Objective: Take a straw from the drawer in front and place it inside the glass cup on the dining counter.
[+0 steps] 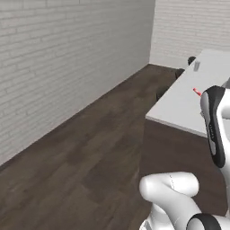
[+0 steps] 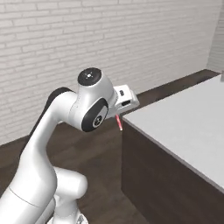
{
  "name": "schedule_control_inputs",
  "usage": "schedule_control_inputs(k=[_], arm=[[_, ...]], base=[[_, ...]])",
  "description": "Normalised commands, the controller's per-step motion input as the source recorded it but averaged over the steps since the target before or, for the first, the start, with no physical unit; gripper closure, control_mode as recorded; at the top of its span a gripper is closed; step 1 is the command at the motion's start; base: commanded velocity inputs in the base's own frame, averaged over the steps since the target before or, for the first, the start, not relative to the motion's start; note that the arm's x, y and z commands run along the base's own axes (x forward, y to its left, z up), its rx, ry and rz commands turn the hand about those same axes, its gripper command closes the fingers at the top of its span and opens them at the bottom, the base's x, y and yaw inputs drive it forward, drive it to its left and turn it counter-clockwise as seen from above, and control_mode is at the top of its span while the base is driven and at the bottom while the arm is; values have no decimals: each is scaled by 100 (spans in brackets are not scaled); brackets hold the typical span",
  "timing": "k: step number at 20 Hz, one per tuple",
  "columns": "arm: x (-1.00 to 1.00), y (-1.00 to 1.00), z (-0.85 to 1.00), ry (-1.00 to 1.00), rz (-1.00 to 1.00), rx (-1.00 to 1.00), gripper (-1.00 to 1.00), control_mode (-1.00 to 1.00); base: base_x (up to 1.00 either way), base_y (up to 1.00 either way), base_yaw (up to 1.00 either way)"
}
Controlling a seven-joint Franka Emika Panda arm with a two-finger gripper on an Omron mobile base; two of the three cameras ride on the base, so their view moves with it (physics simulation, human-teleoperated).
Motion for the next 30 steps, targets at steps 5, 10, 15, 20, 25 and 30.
schedule_control_inputs(k=[5, 10, 15, 20, 25, 30], arm=[[0, 0, 0, 0, 0, 0, 100, 100], [0, 0, 0, 0, 0, 0, 100, 100], [0, 0, 0, 0, 0, 0, 100, 100], [0, 0, 0, 0, 0, 0, 100, 100], [0, 0, 0, 0, 0, 0, 100, 100], [0, 0, 0, 0, 0, 0, 100, 100]], base=[[100, 64, -45], [100, 71, -44], [100, 72, -43], [100, 77, -44], [100, 83, -45], [100, 79, -46]])
